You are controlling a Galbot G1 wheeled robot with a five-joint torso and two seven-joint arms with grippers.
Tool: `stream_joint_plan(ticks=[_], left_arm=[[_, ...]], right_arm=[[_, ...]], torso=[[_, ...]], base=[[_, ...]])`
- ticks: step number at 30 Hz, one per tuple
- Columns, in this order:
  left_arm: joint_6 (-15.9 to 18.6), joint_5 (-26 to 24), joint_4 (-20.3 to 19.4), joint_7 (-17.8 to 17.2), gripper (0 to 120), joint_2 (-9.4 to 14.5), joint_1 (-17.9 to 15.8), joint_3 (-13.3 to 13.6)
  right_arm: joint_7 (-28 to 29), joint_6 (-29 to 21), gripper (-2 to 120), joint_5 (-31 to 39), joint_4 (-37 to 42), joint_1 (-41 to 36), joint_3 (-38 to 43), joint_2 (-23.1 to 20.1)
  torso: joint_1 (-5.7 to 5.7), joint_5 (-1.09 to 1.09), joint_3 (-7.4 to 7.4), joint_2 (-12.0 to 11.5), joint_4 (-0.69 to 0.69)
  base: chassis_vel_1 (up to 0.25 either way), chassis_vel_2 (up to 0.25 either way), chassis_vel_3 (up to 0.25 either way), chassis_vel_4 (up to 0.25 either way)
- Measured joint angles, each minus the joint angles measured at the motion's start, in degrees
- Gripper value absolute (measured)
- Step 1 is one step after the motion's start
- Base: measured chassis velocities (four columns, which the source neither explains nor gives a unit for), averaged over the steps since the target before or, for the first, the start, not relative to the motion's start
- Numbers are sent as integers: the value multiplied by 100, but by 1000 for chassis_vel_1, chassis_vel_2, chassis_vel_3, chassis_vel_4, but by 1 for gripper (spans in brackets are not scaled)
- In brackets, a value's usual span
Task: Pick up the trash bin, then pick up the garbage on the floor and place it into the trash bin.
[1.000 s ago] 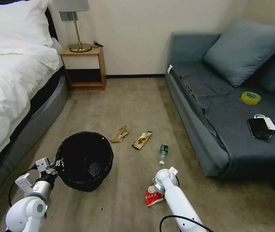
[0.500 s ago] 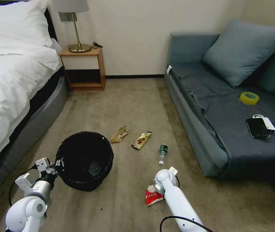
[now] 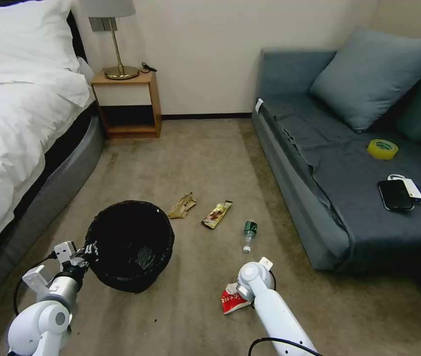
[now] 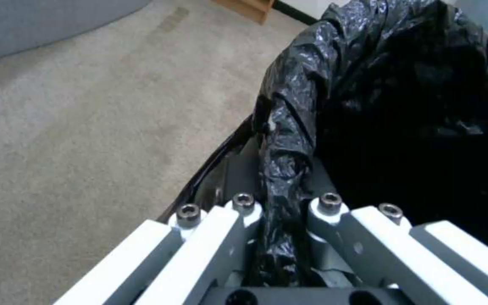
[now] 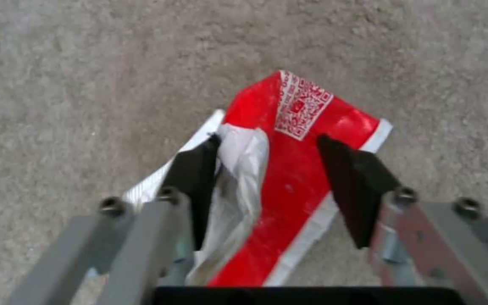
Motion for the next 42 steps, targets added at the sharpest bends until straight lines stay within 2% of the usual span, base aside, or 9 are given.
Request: stream_joint_plan(ticks=[8,10,11,12,19,29,38,41,42], left_arm=[[-1,-1,2,26,4,2,5,-21],[-1,-1,3,29,4,-2,3,-21],[-1,-2,4,30,4,-9,-4,-17],[-1,-2,5,30,4,-15,-10,-9],[11,-2,10,31,4,-27,-42,41],[94,-13,23,31,4,-14,-62,129],[246,-28,40,30,4,-5,-82,299],[317,-22,53,30,4,-10,-106,425],[360,-10,80,31,4,-8,-139,496]], right_arm=[[-6,1,14,-5,16,13,-71,-2],[-13,2,11,-13,20,6,-77,-9],[-21,6,2,-25,24,2,-77,-18],[-27,9,1,-37,28,0,-77,-25],[-39,59,0,-120,246,-7,-109,-153],[-175,265,0,-483,1364,-93,-371,-746],[-1119,883,0,-950,2967,-198,-502,-1530],[-1896,1234,0,-1187,3528,-207,-488,-2067],[-2376,1455,0,-1336,3754,-207,-469,-2410]], torso=[[0,-3,-2,0,-1],[0,-3,-2,0,-2],[0,-3,-2,1,-1],[0,-4,-2,1,-2],[0,-4,-2,1,-2],[0,-4,-2,2,-3],[0,-4,-3,3,-2],[0,-4,-3,3,-3],[0,-4,-3,3,-3]], base=[[0,0,0,0],[0,0,0,0],[0,0,0,0],[0,0,0,0],[0,0,0,0],[0,0,0,0],[0,0,0,0],[0,0,0,0],[0,0,0,0]])
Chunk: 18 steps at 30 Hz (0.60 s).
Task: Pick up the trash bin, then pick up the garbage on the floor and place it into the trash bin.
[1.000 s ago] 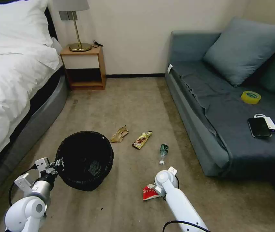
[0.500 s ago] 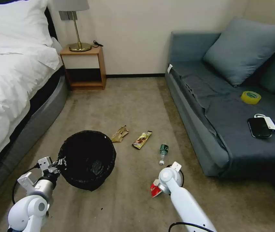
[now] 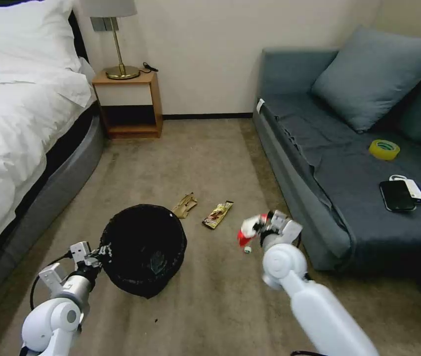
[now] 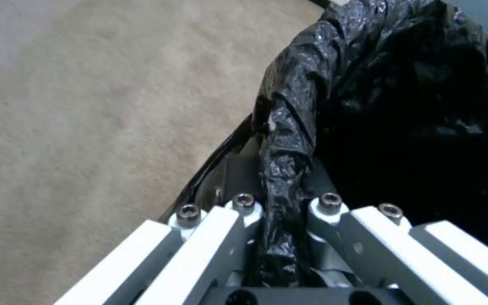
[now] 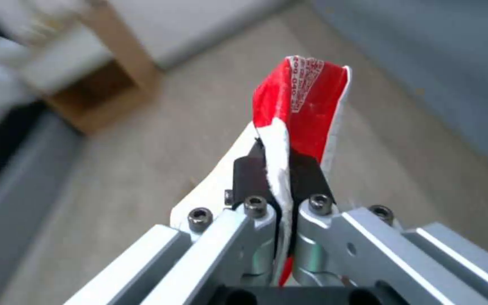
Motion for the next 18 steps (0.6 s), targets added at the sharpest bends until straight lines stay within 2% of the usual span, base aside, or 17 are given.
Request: stream_joint_plan(ticks=[1,4,6,7,10,15,18], left_arm=[[0,0,0,0,4,0,0,0],[176,-24,67,0,4,22,-89,125],[215,-37,79,0,4,27,-109,146],[336,-92,142,-6,4,52,-196,251],[513,-207,214,-50,4,97,-372,537],[627,-262,267,-93,4,79,-580,881],[668,-270,267,-94,4,44,-626,991]], right_arm=[[0,0,0,0,0,0,0,0],[-862,348,0,-184,396,-43,93,-449],[-967,391,0,-194,452,-52,105,-487],[-1461,579,0,-242,689,-102,153,-630],[-2113,762,0,-227,1070,-183,137,-782],[-2663,818,0,-203,1393,-242,-161,-871],[-2843,797,0,-276,1434,-282,-309,-867]], torso=[[0,0,0,0,0],[0,1,0,0,0],[0,1,0,0,0],[0,1,0,0,1],[0,0,0,0,0],[0,-1,0,0,1],[0,0,0,0,0]], base=[[0,0,0,0],[0,0,0,0],[0,0,0,0],[0,0,0,0],[0,0,0,0],[0,0,0,0],[0,0,0,0]])
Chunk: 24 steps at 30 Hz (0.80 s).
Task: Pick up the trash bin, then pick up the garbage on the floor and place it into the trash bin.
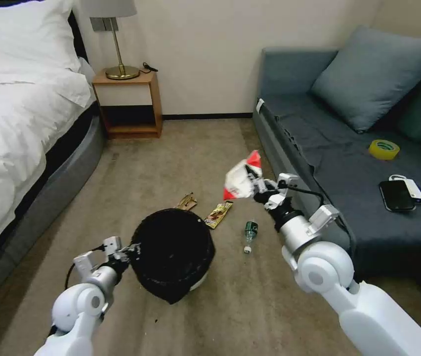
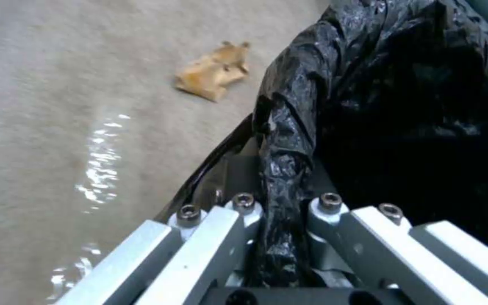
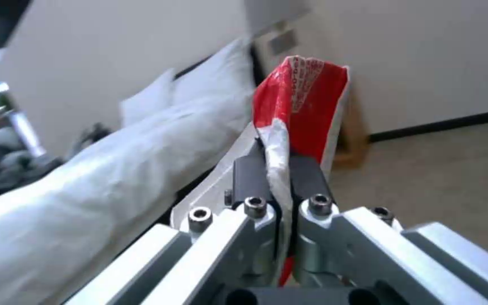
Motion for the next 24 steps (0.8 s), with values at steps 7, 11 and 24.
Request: stream_joint_plan(ticks=[7,11,24], left_arm=[[58,18,33,17,4,-51,-110,258],[72,9,44,17,4,-47,-165,302],[152,-129,-170,44,4,-14,-23,295]], right_arm=[[-272,-50,0,-305,-128,-47,-554,73],[-357,-90,0,-506,-248,-34,-817,110],[-465,-113,0,-1396,-1029,74,-1378,200]], torso=[[0,0,0,0,0],[0,0,0,0,0],[0,0,0,0,0]], base=[[0,0,0,0],[0,0,0,0],[0,0,0,0]])
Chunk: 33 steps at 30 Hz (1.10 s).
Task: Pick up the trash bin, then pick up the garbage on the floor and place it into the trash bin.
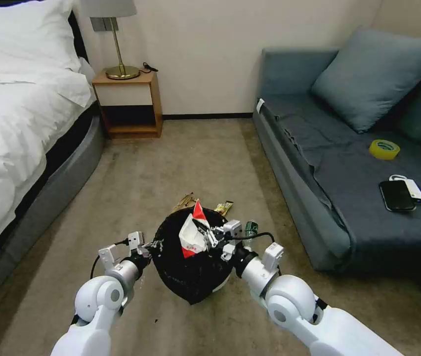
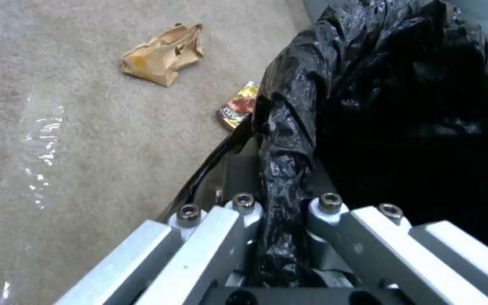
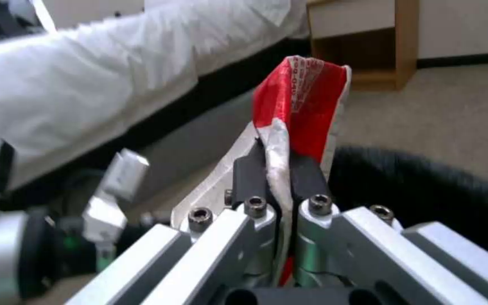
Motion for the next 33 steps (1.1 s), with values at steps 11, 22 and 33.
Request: stream_joint_plan(ticks=[11,22,33], left_arm=[[1,-2,-62,98,4,73,129,-133],[-43,-18,-66,100,4,49,151,-180],[-310,149,-275,143,4,-92,385,-703]], right_arm=[[102,-180,36,-62,-41,190,-166,-137],[120,-257,76,-164,156,120,-160,-238],[403,153,100,-1562,137,-122,940,-105]], torso=[[0,0,0,0,0],[0,0,0,0,0],[0,0,0,0,1]], base=[[0,0,0,0],[0,0,0,0],[0,0,0,0]])
